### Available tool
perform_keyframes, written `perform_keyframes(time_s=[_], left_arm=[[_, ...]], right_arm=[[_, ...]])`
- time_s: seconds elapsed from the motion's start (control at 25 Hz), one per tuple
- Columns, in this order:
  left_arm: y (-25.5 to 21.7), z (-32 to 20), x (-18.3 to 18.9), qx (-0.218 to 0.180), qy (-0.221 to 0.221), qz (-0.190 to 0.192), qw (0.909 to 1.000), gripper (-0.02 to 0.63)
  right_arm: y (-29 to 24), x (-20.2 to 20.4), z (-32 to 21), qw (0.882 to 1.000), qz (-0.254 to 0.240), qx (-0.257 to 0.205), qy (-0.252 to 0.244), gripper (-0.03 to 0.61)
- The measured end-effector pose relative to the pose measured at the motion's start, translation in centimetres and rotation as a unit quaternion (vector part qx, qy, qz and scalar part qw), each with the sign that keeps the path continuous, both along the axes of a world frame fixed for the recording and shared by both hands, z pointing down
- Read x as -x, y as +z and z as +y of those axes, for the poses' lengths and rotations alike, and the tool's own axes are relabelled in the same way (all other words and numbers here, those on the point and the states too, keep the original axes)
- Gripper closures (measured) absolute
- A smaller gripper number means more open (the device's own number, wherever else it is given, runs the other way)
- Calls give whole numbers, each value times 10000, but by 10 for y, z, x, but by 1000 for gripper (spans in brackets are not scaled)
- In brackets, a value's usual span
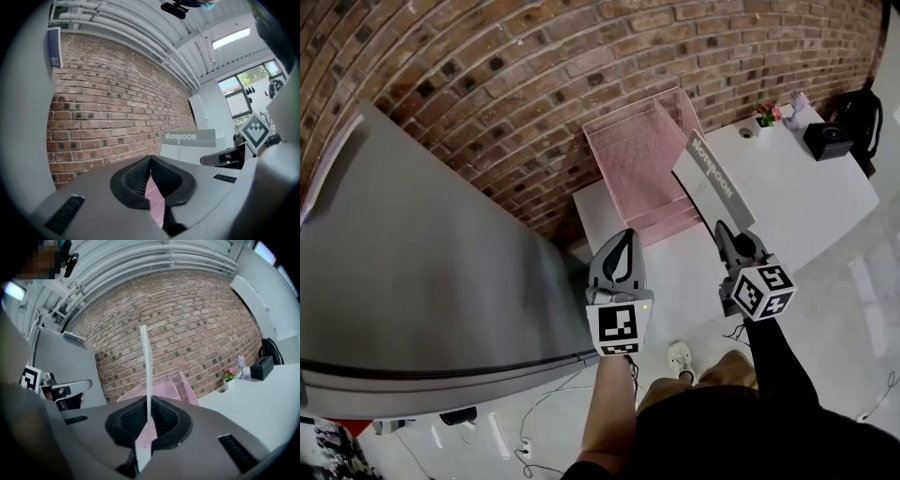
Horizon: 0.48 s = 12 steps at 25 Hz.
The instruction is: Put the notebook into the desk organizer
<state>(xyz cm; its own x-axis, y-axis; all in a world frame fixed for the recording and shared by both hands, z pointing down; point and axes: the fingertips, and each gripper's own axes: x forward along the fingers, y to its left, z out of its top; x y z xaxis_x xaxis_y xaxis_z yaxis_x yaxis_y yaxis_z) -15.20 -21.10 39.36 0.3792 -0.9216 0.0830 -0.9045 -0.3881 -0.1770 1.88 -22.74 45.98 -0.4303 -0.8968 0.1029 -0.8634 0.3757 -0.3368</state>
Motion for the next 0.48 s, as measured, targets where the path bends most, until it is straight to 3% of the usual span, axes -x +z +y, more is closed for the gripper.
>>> perform_keyframes(time_s=[0.32, 0.48], left_arm=[[-8, -5, -4, -110, 228, 131, 9996, 600], [-11, -7, -4, -130, 260, 191, 9994, 600]], right_arm=[[28, 4, 16, 9937, -999, 503, 64, 551], [40, 6, 23, 9839, -1582, 824, 146, 551]])
